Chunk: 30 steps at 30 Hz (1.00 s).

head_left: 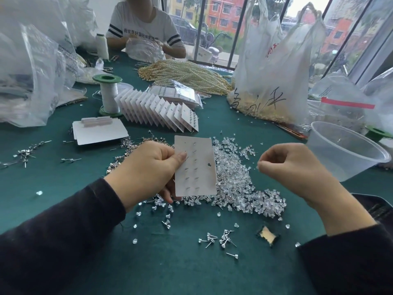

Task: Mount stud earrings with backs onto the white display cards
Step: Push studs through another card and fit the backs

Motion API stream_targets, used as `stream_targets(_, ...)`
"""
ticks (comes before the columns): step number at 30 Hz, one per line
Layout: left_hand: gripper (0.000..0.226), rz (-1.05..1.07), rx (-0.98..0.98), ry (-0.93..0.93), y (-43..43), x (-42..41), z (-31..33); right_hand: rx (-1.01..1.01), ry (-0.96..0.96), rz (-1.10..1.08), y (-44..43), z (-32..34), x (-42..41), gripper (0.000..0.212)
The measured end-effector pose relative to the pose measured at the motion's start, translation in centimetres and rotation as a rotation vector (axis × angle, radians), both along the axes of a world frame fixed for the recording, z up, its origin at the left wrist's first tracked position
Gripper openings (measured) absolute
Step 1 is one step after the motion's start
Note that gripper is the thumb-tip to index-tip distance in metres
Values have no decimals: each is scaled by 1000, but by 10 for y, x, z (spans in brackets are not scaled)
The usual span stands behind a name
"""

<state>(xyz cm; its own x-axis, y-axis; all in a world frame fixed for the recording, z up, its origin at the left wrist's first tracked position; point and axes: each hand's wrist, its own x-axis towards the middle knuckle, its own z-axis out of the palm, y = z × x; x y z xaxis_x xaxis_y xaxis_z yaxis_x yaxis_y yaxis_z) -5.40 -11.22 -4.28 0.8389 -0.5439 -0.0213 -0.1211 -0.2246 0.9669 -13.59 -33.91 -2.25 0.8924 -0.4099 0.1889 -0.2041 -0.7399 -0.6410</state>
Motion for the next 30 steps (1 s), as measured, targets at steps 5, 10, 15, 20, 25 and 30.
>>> stream_targets(5,35,-10,-2,26,-1,-2,0,-20,-236,66,18,0,1,10)
stream_targets(10,38,-35,51,-29,-2,-5,-1,-24,-517,258,64,-6,0,6)
stream_targets(15,37,-33,55,-84,-4,-8,0,-38,-522,326,89,-17,4,6)
stream_targets(20,40,-21,67,-119,-3,-10,1,12,-473,337,89,-21,6,10)
stream_targets(25,40,-18,74,-117,-3,-12,2,123,-441,351,88,-21,5,10)
stream_targets(30,41,-10,97,-141,-2,-13,4,174,-428,338,91,-24,5,12)
